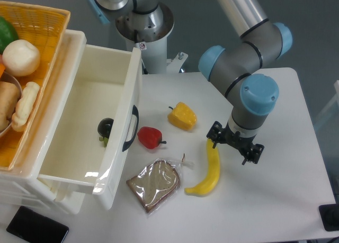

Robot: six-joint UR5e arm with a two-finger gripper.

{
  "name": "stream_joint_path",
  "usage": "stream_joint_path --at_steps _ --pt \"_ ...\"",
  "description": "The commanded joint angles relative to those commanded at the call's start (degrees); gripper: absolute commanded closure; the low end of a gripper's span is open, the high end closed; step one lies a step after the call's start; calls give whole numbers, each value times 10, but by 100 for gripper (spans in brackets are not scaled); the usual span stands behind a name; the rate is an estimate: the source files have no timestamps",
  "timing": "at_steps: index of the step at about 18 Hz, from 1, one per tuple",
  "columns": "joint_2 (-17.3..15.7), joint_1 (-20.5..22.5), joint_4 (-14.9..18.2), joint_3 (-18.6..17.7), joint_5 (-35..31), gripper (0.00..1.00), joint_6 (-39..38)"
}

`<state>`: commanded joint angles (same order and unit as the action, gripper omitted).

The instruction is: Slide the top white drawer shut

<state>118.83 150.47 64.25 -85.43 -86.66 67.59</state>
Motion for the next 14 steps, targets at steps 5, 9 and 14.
stream_joint_path --at_steps 5,9,14 --pt "2 -2 0 2 0 0 -3" --pt "-4 -4 -1 -18 3 0 -6" --pt "-36 -4 1 -57 29 0 -18"
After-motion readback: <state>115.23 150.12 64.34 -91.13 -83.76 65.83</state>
